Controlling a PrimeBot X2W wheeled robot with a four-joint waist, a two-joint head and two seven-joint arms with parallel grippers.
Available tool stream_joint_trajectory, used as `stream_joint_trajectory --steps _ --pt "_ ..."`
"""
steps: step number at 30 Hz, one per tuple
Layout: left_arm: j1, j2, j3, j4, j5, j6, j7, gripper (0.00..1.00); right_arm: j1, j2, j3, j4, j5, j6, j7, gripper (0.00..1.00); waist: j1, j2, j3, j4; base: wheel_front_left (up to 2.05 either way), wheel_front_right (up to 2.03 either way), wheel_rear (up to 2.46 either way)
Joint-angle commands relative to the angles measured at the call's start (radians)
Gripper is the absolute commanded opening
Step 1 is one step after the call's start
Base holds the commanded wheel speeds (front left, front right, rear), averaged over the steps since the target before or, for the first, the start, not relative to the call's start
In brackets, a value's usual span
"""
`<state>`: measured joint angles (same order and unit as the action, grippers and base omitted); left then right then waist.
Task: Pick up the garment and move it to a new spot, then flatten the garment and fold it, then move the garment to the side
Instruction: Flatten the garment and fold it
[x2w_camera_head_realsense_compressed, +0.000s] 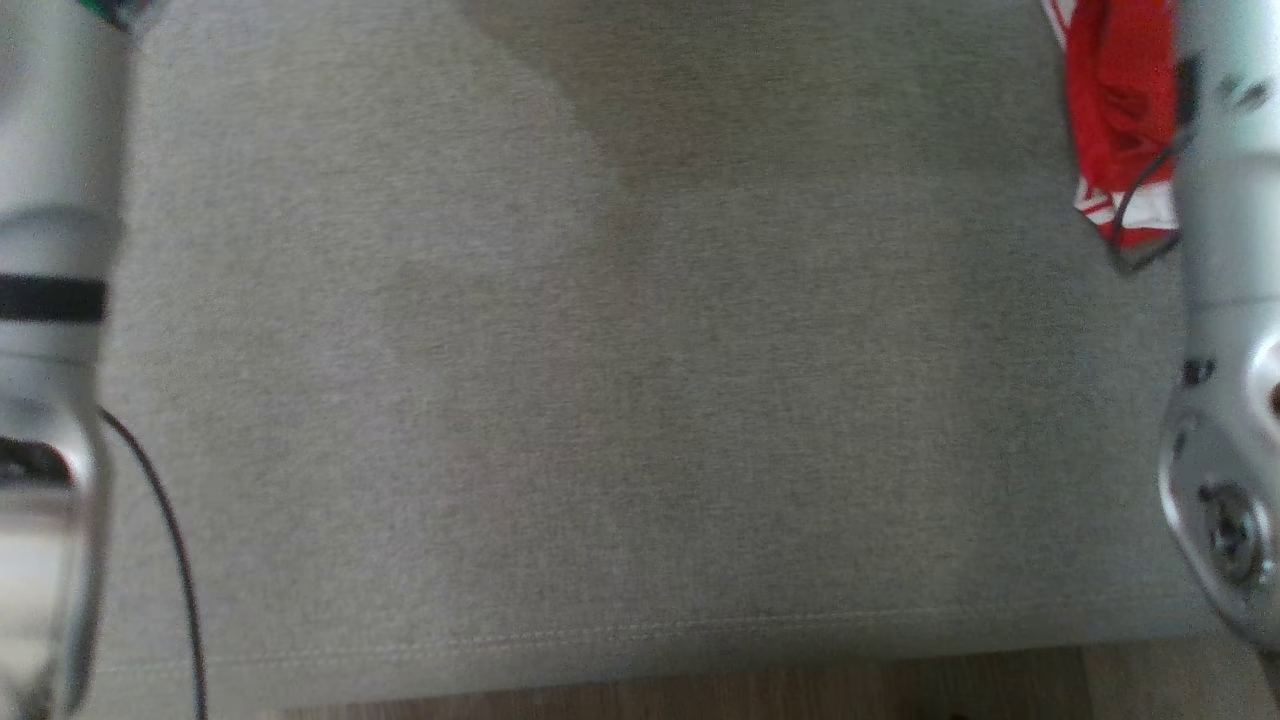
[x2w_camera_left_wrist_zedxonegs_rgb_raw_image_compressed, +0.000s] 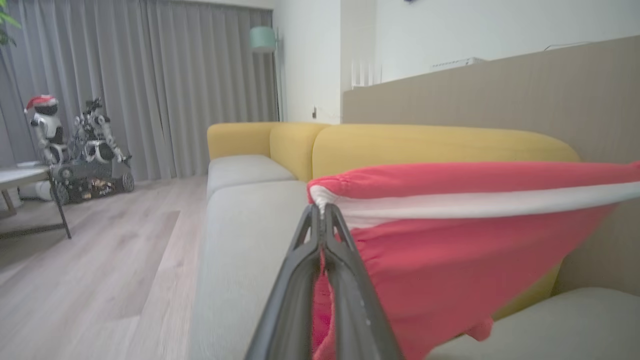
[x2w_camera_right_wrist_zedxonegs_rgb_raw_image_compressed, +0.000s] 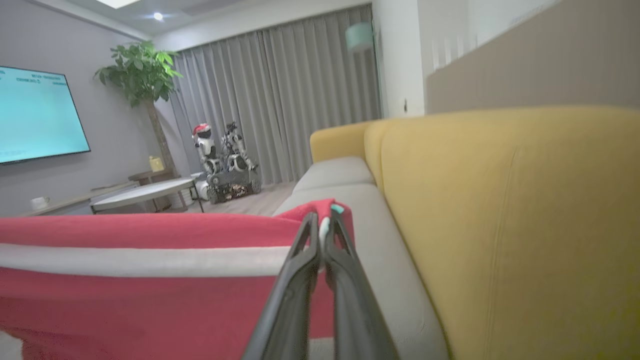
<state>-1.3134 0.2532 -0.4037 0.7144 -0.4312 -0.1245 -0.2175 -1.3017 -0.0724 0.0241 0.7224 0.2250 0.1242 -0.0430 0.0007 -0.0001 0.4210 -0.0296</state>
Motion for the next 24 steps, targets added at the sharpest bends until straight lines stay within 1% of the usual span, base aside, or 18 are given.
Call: stream_joint_trajectory --steps 1,3,6,12,15,18,24 --pt "-0.014 0.04 0.018 -0.011 -0.013 -0.003 -0.014 0.0 0.004 0.022 0.014 -0.005 0.021 0.007 -0.021 0.0 -0.0007 0.0001 0.003 0.014 0.0 0.0 0.0" --pt "0.029 0.024 -0.005 0.028 -0.028 -0.004 -0.026 0.0 0.041 0.022 0.035 0.056 0.049 0.007 -0.052 0.0 -0.0007 0.0001 -0.003 0.025 0.0 0.0 0.0" --pt "0.118 0.005 -0.073 0.06 -0.055 -0.006 -0.035 0.0 0.101 0.022 0.066 0.144 0.086 0.007 -0.079 0.0 -0.0007 0.0001 -0.017 0.037 0.0 0.0 0.0" --pt "0.315 0.002 -0.206 0.07 -0.14 -0.006 -0.042 0.0 0.227 0.022 0.112 0.298 0.099 0.007 -0.08 0.0 -0.0007 0.0001 -0.069 0.065 0.0 0.0 0.0" --pt "0.406 0.01 -0.268 0.066 -0.171 -0.006 -0.043 0.0 0.286 0.012 0.143 0.354 0.1 0.007 -0.063 0.0 -0.0007 0.0001 -0.112 0.073 0.0 0.0 0.0" --pt "0.477 0.02 -0.311 0.049 -0.203 -0.006 -0.044 0.0 0.333 -0.002 0.178 0.387 0.116 0.007 -0.031 0.0 -0.0007 0.0001 -0.151 0.079 0.0 0.0 0.0" --pt "0.591 0.037 -0.392 0.035 -0.25 -0.006 -0.044 0.0 0.431 -0.04 0.27 0.403 0.174 0.007 0.072 0.0 -0.0007 0.0001 -0.231 0.086 0.0 0.0 0.0"
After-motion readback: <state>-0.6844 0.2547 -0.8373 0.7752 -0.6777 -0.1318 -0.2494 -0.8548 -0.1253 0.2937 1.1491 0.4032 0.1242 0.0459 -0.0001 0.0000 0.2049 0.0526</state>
